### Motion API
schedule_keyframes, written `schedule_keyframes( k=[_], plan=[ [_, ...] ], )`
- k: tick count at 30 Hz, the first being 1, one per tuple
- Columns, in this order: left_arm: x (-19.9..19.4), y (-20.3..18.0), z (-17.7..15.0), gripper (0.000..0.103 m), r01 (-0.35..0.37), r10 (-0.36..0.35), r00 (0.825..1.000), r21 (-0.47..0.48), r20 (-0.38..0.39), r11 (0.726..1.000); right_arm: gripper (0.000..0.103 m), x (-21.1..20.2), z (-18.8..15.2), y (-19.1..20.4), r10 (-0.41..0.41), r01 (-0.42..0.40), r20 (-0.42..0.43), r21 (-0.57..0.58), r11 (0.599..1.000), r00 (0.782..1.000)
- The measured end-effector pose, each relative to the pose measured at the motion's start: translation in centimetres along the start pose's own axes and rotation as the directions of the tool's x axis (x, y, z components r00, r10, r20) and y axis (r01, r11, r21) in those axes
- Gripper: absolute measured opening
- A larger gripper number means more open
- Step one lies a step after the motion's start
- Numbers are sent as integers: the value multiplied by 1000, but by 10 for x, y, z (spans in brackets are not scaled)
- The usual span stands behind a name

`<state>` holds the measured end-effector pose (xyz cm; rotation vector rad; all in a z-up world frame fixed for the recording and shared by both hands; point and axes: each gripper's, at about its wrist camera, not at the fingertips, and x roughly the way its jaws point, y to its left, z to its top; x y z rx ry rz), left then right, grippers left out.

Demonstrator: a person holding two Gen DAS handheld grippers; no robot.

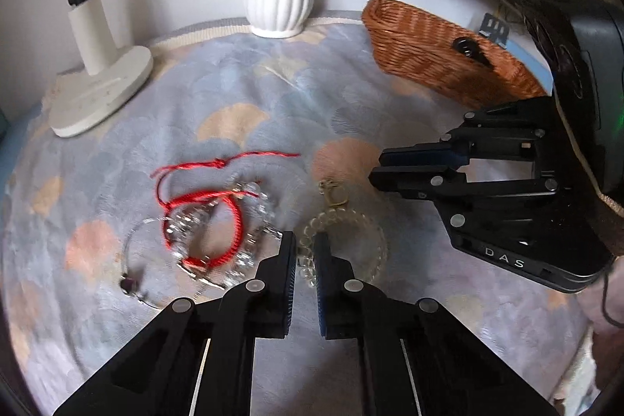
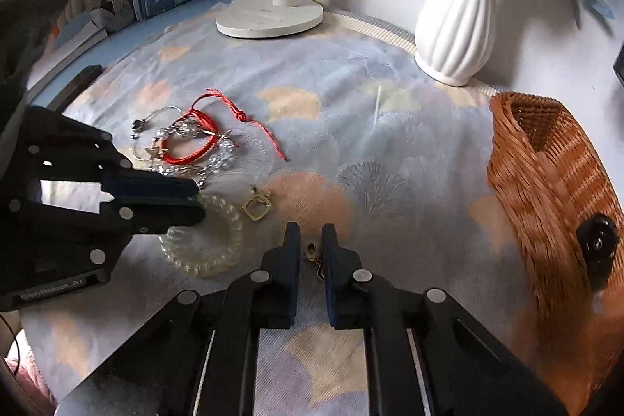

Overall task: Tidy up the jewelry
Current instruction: 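Grasp the clear coil hair tie with the left tool while the right tool grasps a gold earring, then carry the clear coil tie and earring into the basket and release them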

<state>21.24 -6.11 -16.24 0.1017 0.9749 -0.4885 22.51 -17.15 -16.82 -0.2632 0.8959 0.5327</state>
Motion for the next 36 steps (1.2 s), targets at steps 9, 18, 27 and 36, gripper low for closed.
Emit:
schedule_keyframes(
  k=[9,18,27,36],
  plan=[
    [-35,-19,-6,9,135,-136,990,7,29,991,12,-73,-19,-20,53,-65,103,116,991,993],
    [-86,-69,59,9,132,-154,975,138,163,982,12,-181,-29,-86,-102,35,257,252,967,961],
    [-66,-127,162,9,126,-175,960,220,219,967,12,-202,-41,-198,-186,23,251,537,843,950],
    [44,-133,207,9,73,-90,981,99,172,992,12,-126,-69,-274,-257,122,82,717,686,963]
  ],
)
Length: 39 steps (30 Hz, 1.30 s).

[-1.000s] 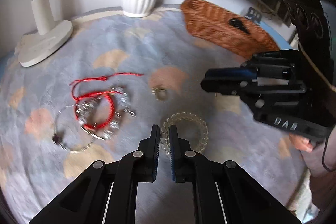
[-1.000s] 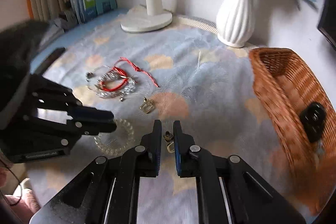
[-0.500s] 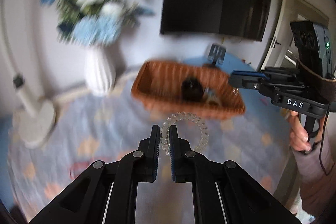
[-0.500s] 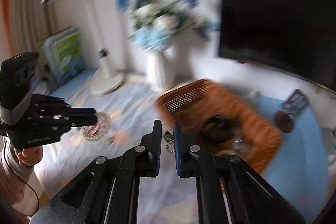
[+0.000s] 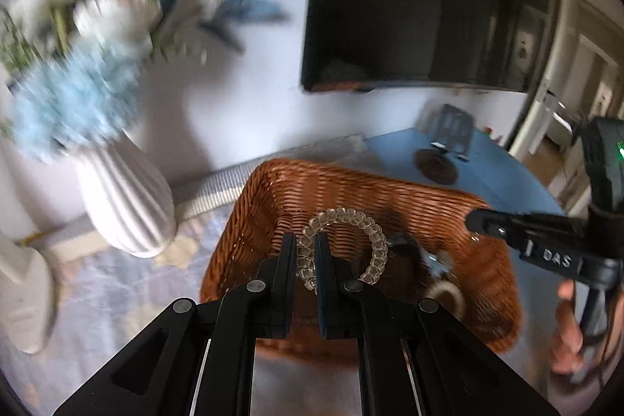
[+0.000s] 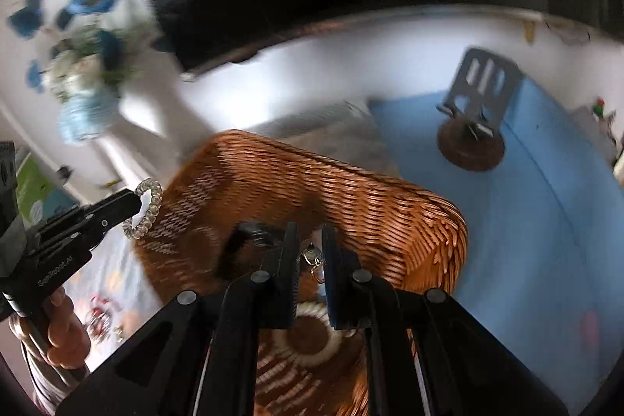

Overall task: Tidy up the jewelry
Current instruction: 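Carry the clear coil tie and earring into the basket and release them, then move both tools back to the cloth and close the right tool on silver bracelets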

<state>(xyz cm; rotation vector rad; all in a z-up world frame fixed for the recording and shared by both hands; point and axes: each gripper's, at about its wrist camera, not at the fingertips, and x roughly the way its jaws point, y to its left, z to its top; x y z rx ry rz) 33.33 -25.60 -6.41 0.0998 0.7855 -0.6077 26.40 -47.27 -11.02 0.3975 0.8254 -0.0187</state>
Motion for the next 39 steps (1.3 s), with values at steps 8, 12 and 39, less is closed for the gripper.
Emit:
schedule_keyframes(
  k=[8,12,39],
  plan=[
    [52,2,-10,9,-26,26,998,-11,-55,1000,12,23,-6,-13,-96,96,9,-1,995,995],
    [57,6,-10,9,-12,11,998,-27,-67,1000,12,37,-6,-18,-89,89,-36,15,996,995],
    [-80,51,-34,42,-10,20,995,-98,101,995,34,-36,-11,14,-104,115,245,-31,993,964]
  ],
)
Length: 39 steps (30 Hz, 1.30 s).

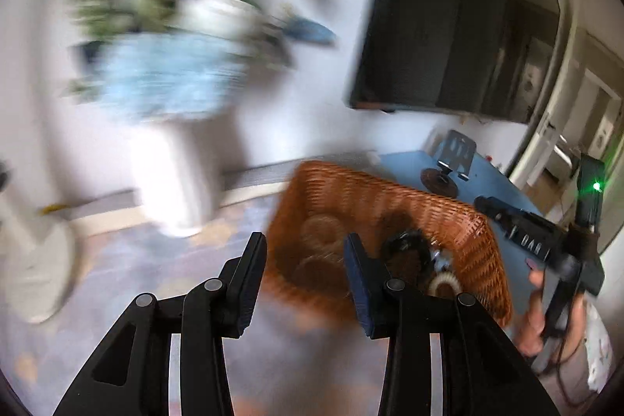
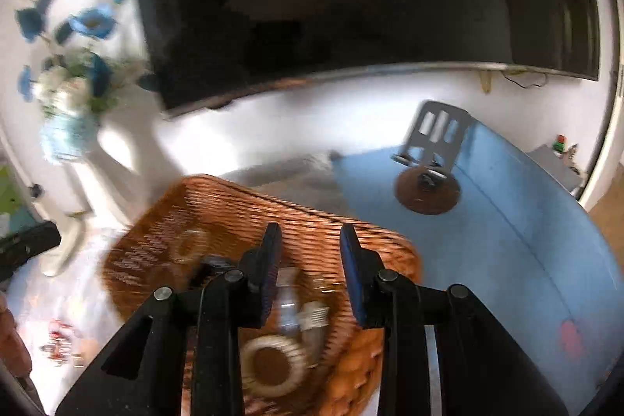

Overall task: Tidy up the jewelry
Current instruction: 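Move both tools back to the cloth and close the right tool on silver bracelets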

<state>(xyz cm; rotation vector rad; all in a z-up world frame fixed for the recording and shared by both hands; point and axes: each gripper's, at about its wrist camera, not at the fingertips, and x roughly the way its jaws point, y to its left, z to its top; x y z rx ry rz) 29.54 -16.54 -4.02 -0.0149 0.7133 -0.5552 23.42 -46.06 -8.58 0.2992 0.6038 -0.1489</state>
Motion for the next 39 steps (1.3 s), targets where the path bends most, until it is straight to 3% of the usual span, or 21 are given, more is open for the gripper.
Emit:
schedule_keyframes(
  k=[4,7,11,13,17,22,24,26,30,34,39],
  plan=[
    [-67,56,-29,42,-66,68,997,-73,33,995,34,-36,-2,54,112,-111,4,-90,990,994],
    [-111,96,-56,42,-156,161,986,-108,40,982,34,-54,-10,99,177,-177,-14,-171,969,984],
    [-139,134,-98,42,-202,206,979,-135,12,970,34,-56,-31,157,325,-346,-129,-211,914,937],
    [-138,143,-112,42,-213,212,977,-135,-23,968,34,-45,-49,185,355,-398,-210,-222,890,911],
    [-128,161,-141,42,-224,213,973,-140,-88,964,34,-28,-86,225,333,-423,-315,-281,862,889],
    [-100,179,-163,42,-229,199,961,-147,-193,962,34,-4,-120,256,338,-481,-423,-293,827,840],
    [-88,178,-168,42,-231,198,954,-131,-227,964,34,0,-133,268,362,-526,-463,-295,798,809],
    [-80,176,-171,42,-230,196,952,-122,-236,966,34,-3,-144,280,373,-556,-484,-317,768,792],
    [-66,172,-174,42,-246,216,944,-94,-248,965,33,-10,-165,317,366,-621,-543,-415,665,756],
    [-66,169,-175,42,-250,224,943,-80,-245,965,31,-10,-182,344,338,-624,-546,-506,595,766],
    [-67,174,-174,42,-239,210,948,-99,-241,966,30,1,-189,359,321,-620,-548,-540,569,772]
  ],
)
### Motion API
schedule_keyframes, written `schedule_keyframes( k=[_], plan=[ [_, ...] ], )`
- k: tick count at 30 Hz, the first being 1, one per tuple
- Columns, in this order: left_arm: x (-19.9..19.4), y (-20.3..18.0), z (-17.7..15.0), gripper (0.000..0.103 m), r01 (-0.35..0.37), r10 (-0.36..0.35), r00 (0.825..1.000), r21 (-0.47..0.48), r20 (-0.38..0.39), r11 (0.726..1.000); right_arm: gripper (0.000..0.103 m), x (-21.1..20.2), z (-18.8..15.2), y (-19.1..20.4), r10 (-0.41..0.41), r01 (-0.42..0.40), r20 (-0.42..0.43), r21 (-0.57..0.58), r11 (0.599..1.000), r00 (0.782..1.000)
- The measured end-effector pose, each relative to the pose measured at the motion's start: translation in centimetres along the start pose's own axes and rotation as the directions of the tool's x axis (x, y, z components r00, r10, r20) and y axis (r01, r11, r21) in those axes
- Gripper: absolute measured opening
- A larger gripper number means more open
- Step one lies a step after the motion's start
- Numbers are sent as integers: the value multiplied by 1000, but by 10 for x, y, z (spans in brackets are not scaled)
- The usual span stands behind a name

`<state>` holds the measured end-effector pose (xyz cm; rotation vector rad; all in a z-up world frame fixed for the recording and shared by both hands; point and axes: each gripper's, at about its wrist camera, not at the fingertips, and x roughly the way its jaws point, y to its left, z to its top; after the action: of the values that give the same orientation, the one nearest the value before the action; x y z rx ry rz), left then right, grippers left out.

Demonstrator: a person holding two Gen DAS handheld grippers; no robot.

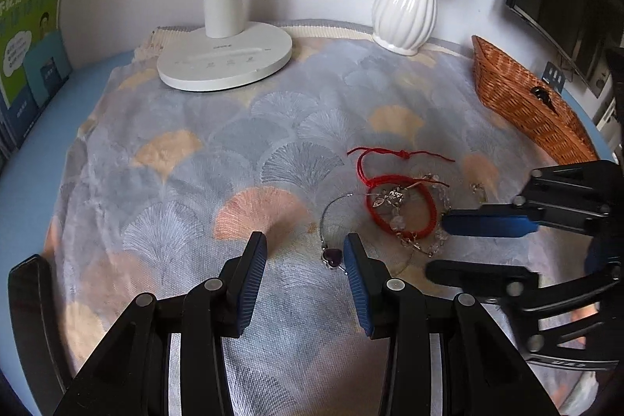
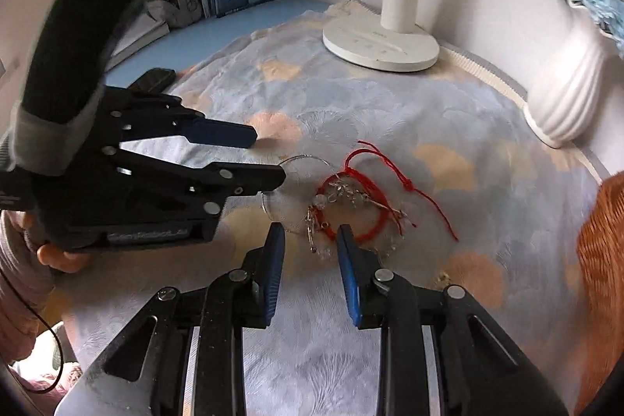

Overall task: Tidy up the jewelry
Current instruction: 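Move both tools back to the cloth and close the right tool on silver bracelets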

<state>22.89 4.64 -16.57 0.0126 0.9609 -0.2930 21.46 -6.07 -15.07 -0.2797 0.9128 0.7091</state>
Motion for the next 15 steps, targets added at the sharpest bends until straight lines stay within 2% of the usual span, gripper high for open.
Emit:
schedule_keyframes(
  k=[4,10,15],
  plan=[
    [0,0,0,42,1,-1,1000,1,1,1000,14,8,-5,2,-28,27,-22,-43,999,999],
    [0,-2,0,42,-10,10,1000,13,0,1000,12,-11,-33,8,-35,31,-51,-87,996,998],
    [-1,-13,-5,42,-43,44,999,68,-6,997,12,-39,-71,-5,-54,53,-58,-30,998,997]
  ],
)
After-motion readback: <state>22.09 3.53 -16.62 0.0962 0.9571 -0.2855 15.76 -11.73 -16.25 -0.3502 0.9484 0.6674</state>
